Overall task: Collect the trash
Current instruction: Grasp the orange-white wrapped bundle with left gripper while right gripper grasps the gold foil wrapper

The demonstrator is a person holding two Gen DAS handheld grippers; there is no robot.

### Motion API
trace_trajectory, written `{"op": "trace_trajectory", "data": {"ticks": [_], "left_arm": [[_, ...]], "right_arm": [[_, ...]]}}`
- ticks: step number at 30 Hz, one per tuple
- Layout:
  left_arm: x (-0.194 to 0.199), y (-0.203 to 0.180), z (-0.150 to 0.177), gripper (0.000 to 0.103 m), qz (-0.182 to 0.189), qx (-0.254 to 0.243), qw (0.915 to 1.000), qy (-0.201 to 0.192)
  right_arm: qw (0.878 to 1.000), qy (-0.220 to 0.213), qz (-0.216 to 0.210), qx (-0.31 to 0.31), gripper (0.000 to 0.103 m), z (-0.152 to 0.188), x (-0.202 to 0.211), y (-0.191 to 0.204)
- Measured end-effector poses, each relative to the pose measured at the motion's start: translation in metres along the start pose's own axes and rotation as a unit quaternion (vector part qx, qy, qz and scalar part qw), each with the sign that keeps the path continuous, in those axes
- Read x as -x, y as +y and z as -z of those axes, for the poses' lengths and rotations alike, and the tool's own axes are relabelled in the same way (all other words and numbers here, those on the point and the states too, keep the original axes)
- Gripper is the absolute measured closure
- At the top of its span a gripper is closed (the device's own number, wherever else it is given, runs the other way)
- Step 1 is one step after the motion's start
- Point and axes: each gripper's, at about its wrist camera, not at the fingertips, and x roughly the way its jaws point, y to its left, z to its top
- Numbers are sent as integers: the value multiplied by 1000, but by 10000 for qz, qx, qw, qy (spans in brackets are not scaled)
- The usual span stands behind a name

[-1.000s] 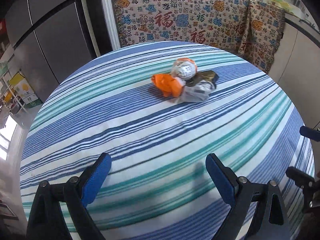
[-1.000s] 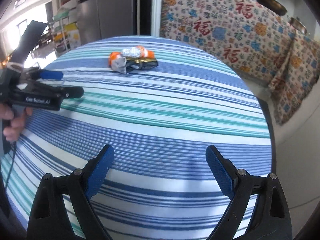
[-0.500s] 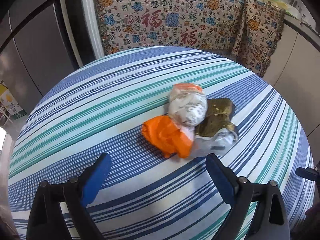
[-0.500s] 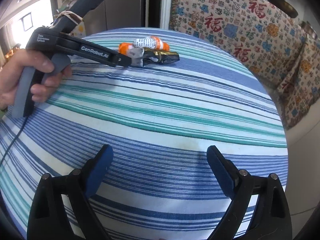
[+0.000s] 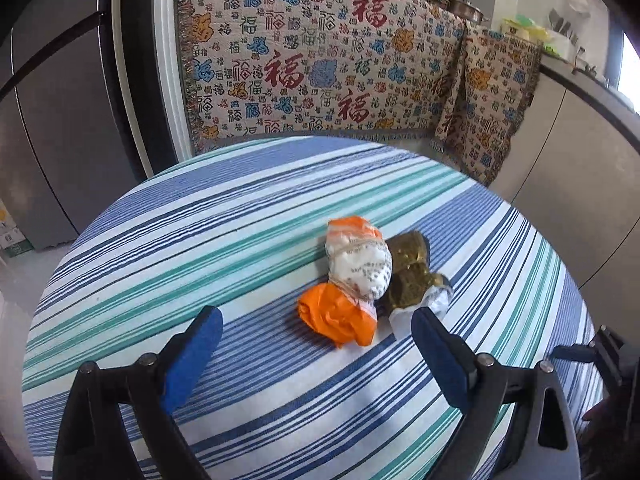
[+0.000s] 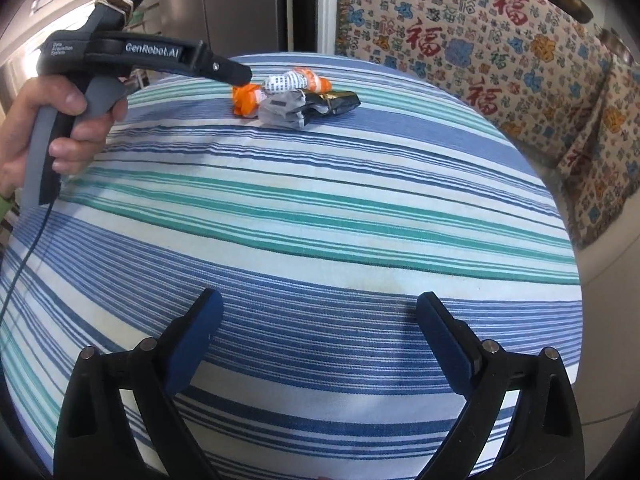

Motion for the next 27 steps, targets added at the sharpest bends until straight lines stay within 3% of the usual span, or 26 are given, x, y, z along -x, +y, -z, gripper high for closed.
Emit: {"op": "trace_trajectory", "data": {"ticks": [3, 7, 8, 9, 11, 14, 18, 22, 26, 27], "left_arm": [[-15, -3, -17, 6, 258, 2, 9996, 79], [-50, -9, -25, 8, 487, -129, 9977, 464], [-55, -8, -25, 23, 574, -97, 9970, 515], [-58, -5, -23, 51, 699, -33, 9958, 593], [-57, 1, -17, 59, 934, 126, 9935, 638], [-37, 6, -3, 59, 660, 187, 9964, 495], [2, 15, 32, 59, 45, 469, 9977, 480], [35, 11, 75, 59, -615, 426, 9963, 412], [47, 4, 103, 45, -1037, 390, 9932, 357], [48, 2, 108, 37, -1055, 382, 9929, 387]], "right_arm": [[9999, 29, -36, -94, 5, -1, -2, -1], [9999, 29, -40, -106, 5, -1, -2, -1], [9999, 30, -43, -107, 5, -1, -2, -1], [9999, 31, -51, -113, 5, -1, -2, -1], [9999, 33, -66, -111, 5, -2, -2, -2], [9999, 21, -72, -79, 5, -2, -3, -3], [9999, -3, 35, -103, 5, -4, -3, -4], [9991, -149, 89, -376, 6, -17, -2, -12], [9916, -448, -205, -1197, 6, -50, -5, -32], [9887, -513, -322, -1375, 6, -59, -6, -35]]}}
